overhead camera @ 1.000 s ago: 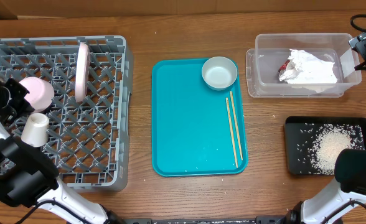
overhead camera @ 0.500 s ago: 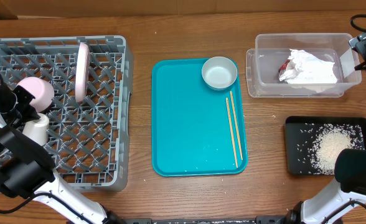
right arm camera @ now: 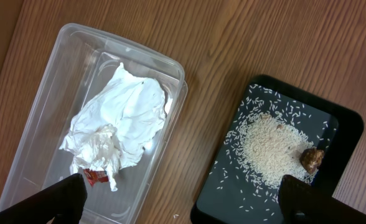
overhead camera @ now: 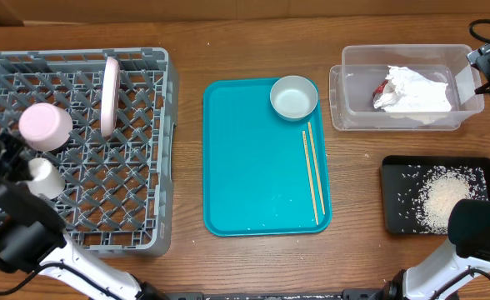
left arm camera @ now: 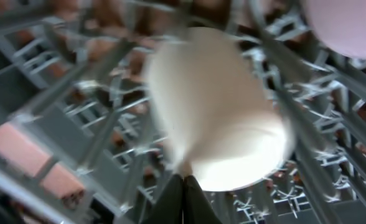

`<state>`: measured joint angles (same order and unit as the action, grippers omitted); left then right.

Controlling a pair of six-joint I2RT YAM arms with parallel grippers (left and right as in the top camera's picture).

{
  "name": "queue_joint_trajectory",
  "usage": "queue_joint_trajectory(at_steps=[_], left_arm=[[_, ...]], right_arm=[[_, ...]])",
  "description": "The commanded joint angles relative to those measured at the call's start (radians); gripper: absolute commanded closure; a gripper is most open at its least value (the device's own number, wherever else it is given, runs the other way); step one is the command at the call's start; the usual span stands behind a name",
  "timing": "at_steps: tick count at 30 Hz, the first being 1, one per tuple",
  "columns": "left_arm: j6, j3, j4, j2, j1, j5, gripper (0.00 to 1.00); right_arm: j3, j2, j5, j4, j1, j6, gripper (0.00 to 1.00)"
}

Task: Sort waste into correct bins and load items into the dishwasher
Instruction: 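Set the cup upright in the rack and open the left gripper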

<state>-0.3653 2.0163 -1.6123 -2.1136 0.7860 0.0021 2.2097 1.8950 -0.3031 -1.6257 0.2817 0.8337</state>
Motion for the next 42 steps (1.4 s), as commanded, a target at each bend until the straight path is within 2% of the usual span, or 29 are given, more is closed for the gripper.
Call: queue_joint_trajectory(at_steps=[1,4,7,9,11,15,21,30,38,42], left_arm=[[-0.065,0.087,-0.036,0.031,0.056,-0.035,0.96],[-0.065,0.139,-0.044,0.071,0.08,0.004,0.96],[0.043,0.164,-0.015,0.12,0.084,0.198,0.96],[0.159,0.164,0.018,0.134,0.067,0.356,0.96],[0.203,0.163,0.037,0.132,0.041,0.394,0.96],[0.195,0.127,0.053,0.103,-0.029,0.295,0.96],[0.106,0.065,0.059,0.059,-0.076,0.086,0.96],[0.107,-0.027,0.135,0.056,-0.073,0.098,0.96],[0.08,-0.181,0.201,0.056,-0.068,0.004,0.96],[0.037,-0.192,0.199,0.057,-0.065,-0.059,0.96]], right_arm=[[0.008,-0.016,-0.01,0.0,0.003,-0.003,0.0],[0.008,-0.016,-0.01,0.0,0.003,-0.004,0.0],[0.008,-0.016,-0.01,0.0,0.003,-0.003,0.0],[0.008,-0.016,-0.01,0.0,0.003,-0.003,0.0],[0.008,-0.016,-0.01,0.0,0.003,-0.003,0.0],[0.008,-0.016,-0.01,0.0,0.003,-0.003,0.0],[0.008,-0.016,-0.01,0.0,0.003,-0.004,0.0],[0.008,-0.016,-0.01,0.0,0.003,-0.003,0.0],[0.008,-0.016,-0.01,0.0,0.003,-0.004,0.0],[0.008,-0.016,-0.01,0.0,0.003,-0.004,0.0]])
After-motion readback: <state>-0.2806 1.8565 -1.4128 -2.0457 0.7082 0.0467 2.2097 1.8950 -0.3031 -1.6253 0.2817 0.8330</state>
